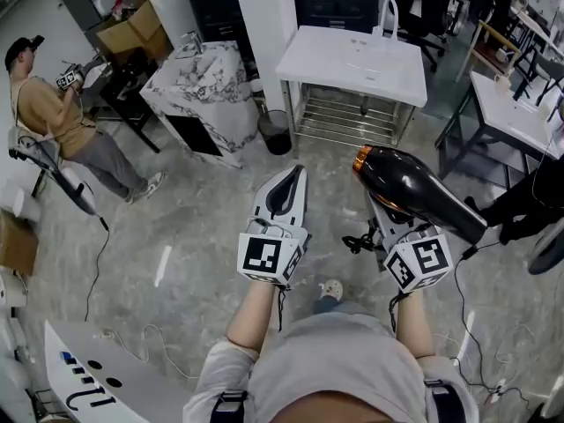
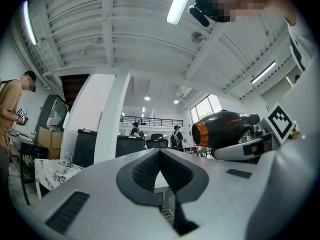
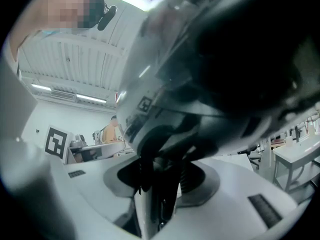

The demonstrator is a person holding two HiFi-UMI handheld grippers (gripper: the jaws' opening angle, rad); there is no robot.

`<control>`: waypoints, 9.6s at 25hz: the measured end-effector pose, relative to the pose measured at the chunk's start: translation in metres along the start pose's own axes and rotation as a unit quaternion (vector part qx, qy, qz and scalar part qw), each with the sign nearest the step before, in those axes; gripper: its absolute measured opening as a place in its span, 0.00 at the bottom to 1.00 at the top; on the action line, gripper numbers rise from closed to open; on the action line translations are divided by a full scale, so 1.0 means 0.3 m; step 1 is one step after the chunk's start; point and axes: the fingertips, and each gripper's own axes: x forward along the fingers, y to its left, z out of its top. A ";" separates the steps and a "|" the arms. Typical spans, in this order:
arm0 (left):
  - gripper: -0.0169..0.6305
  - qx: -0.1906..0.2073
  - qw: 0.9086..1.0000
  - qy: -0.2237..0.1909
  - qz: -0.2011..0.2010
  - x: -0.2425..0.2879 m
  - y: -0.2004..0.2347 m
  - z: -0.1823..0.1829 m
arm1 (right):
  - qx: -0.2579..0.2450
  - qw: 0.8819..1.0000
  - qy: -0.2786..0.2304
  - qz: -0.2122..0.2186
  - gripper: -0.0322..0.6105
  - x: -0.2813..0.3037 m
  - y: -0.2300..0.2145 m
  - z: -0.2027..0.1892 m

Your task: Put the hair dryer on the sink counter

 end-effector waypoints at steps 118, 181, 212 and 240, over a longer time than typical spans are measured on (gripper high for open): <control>0.05 -0.057 0.977 0.042 -0.199 2.478 1.555 -0.689 | 0.063 0.990 0.037 -0.119 0.32 2.662 -1.298 -0.188; 0.05 -0.067 0.973 0.163 -0.150 2.750 1.553 -1.093 | 0.285 0.926 0.243 -0.047 0.33 2.989 -1.751 -1.009; 0.05 -0.067 0.975 0.153 -0.149 2.763 1.558 -1.064 | 0.145 0.915 0.363 -0.097 0.39 2.966 -1.724 -1.087; 0.05 -0.067 0.975 0.138 -0.163 2.701 1.557 -1.012 | 0.125 0.922 0.319 -0.180 0.41 2.761 -1.670 -1.056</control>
